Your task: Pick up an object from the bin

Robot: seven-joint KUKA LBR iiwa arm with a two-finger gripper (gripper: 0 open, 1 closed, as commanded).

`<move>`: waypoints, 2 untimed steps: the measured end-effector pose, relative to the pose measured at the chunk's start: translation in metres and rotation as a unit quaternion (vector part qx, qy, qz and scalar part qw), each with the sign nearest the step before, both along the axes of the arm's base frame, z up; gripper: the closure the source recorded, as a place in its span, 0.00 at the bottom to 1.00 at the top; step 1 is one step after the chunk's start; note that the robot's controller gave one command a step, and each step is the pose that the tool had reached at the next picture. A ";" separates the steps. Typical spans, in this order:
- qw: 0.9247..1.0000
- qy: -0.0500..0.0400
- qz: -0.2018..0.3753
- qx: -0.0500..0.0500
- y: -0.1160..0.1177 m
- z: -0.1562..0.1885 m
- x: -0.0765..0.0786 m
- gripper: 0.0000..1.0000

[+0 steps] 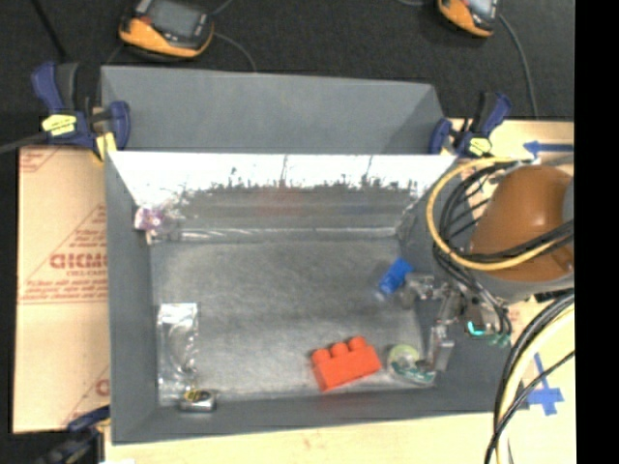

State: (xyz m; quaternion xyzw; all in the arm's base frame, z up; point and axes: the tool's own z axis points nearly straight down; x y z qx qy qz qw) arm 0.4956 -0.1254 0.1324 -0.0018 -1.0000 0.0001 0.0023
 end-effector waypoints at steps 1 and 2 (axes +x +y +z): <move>0.999 -0.008 0.054 -0.001 0.004 -0.059 -0.016 0.00; 0.998 -0.005 0.056 0.000 0.005 -0.057 -0.017 1.00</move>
Offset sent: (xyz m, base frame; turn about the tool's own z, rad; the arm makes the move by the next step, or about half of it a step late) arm -0.0194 0.0050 -0.0602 -0.1094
